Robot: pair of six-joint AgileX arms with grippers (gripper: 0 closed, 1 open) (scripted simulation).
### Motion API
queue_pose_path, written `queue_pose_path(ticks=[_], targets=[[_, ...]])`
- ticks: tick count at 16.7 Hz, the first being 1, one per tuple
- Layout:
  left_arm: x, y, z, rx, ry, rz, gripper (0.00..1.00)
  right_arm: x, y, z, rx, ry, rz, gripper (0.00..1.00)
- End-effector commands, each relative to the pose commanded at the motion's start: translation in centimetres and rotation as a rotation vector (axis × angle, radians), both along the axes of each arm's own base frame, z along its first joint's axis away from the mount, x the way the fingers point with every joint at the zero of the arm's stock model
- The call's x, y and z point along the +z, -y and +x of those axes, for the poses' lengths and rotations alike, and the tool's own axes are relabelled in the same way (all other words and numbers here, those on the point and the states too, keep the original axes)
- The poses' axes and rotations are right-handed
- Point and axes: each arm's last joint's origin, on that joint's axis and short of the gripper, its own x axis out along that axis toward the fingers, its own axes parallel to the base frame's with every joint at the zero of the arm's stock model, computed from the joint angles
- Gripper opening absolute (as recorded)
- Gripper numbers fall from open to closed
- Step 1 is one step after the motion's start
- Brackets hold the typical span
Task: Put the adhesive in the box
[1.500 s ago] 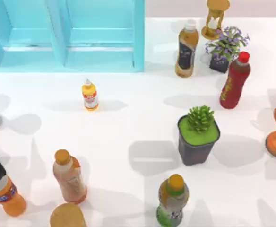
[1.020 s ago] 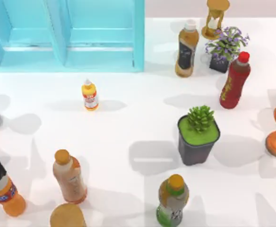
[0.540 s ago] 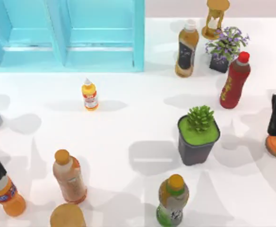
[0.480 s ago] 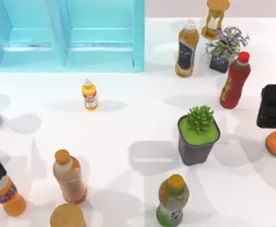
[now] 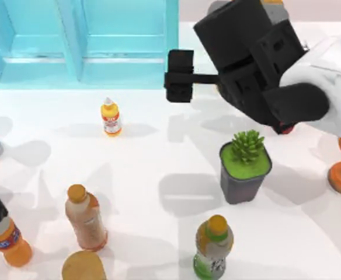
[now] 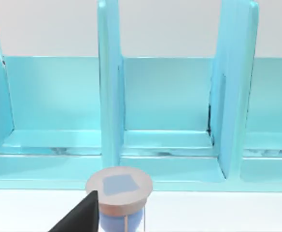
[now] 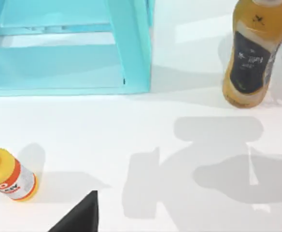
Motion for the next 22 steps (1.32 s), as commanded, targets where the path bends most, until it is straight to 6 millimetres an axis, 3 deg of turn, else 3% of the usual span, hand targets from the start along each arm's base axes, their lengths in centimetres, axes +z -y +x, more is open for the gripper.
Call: queue_pose_path(ticks=[5,10,15,22], targets=[[0.0,0.0,0.0,0.0,0.0,0.0,1.0,-3.5,-10.4,1.6,-0.015,-0.014,-0.018,1.0],[0.0,0.0,0.0,0.0,0.0,0.0,1.0,-8.7,-16.8,2.0,-0.038,-0.019,-0.063,1.0],[0.0,0.0,0.0,0.0,0.0,0.0,1.0,-12.6,-19.2,2.2,-0.053,-0.024,-0.117,1.0],[0.0,0.0,0.0,0.0,0.0,0.0,1.0,-13.0,-19.2,2.4,-0.059,-0.027,-0.126,1.0]])
